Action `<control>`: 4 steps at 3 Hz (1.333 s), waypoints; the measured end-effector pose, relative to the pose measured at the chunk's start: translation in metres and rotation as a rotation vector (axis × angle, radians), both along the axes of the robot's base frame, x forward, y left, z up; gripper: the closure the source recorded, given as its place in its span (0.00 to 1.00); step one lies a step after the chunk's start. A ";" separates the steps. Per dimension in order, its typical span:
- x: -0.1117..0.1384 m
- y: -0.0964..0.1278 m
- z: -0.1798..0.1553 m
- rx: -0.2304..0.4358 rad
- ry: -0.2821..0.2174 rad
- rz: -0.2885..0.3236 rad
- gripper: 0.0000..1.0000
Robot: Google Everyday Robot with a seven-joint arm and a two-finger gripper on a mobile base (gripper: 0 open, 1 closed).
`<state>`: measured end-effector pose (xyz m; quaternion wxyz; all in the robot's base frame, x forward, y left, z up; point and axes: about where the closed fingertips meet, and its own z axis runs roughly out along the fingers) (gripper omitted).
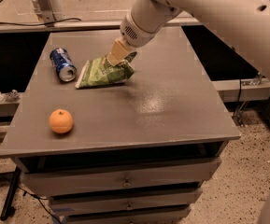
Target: Move green jalapeno chip bag near pepsi can
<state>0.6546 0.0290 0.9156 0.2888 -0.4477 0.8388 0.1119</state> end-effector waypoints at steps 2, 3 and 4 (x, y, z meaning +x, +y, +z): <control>-0.001 -0.031 0.008 0.024 -0.014 0.023 0.00; -0.004 -0.093 0.018 0.094 -0.014 0.058 0.00; -0.016 -0.180 0.020 0.182 -0.002 0.122 0.00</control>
Offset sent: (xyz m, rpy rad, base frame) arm -0.0040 -0.0850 0.0256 0.0499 -0.0709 0.0674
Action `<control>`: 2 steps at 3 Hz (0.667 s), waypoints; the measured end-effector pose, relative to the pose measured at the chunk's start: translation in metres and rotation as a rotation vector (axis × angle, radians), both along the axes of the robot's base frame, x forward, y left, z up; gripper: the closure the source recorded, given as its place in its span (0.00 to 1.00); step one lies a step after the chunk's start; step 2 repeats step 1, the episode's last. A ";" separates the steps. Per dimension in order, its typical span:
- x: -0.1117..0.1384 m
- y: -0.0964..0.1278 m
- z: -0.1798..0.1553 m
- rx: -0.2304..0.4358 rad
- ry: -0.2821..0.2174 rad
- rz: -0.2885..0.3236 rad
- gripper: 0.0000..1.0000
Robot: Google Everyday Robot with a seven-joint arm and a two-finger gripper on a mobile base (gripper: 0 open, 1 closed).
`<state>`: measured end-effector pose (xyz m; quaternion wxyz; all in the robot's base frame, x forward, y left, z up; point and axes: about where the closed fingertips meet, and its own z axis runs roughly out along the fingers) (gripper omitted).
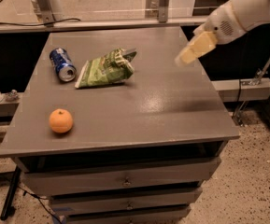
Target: Move green jalapeno chip bag near pepsi can
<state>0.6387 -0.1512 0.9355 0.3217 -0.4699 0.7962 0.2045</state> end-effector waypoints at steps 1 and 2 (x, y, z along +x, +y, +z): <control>-0.005 -0.010 0.014 -0.003 -0.047 0.079 0.00; -0.005 -0.010 0.014 -0.003 -0.047 0.079 0.00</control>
Offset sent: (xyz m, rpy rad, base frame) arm 0.0000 0.0000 0.0000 0.0000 0.0000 0.0000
